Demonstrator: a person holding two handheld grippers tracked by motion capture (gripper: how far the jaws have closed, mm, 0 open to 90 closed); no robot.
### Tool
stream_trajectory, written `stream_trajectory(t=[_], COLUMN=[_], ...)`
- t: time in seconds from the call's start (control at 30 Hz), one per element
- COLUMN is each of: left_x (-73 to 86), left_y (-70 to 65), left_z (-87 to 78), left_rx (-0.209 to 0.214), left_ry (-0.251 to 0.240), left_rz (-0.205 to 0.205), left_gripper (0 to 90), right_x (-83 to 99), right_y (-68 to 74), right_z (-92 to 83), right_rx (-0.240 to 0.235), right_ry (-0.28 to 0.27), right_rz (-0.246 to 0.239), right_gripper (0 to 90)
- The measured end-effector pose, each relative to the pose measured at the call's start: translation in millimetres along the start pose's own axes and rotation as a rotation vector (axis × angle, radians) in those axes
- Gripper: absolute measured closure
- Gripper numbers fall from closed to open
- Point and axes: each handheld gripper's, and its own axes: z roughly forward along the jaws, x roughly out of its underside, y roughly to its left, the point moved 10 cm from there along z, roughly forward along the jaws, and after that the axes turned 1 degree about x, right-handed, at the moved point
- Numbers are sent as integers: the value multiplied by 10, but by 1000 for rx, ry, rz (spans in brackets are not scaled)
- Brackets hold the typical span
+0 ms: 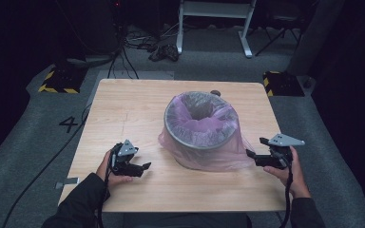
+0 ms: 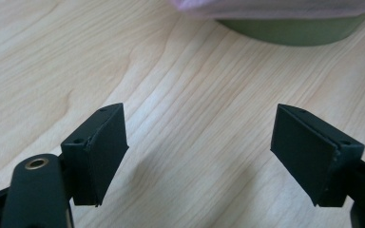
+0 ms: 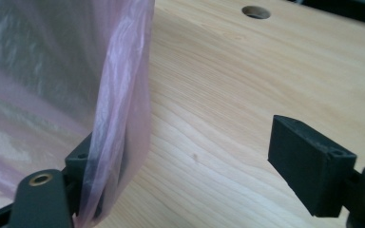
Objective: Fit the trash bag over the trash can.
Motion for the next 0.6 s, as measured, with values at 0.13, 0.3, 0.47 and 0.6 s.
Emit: stream_trajectory(t=[0.13, 0.3, 0.47, 0.6], left_x=[25, 19, 67, 83], left_y=[-22, -58, -123, -160], left_z=[21, 22, 69, 77], left_rx=[-6, -1, -9, -2], left_ry=[17, 16, 43, 47], left_rz=[14, 26, 68, 84], left_gripper=[202, 192, 192, 190], right_x=[-150, -324, -375, -452], right_y=[42, 288, 303, 318], right_z=[-102, -169, -167, -169], right_rx=[161, 65, 24, -3], right_ry=[-13, -42, -34, -91], right_rz=[-159, -165, -50, -14], right_gripper=[262, 252, 218, 223])
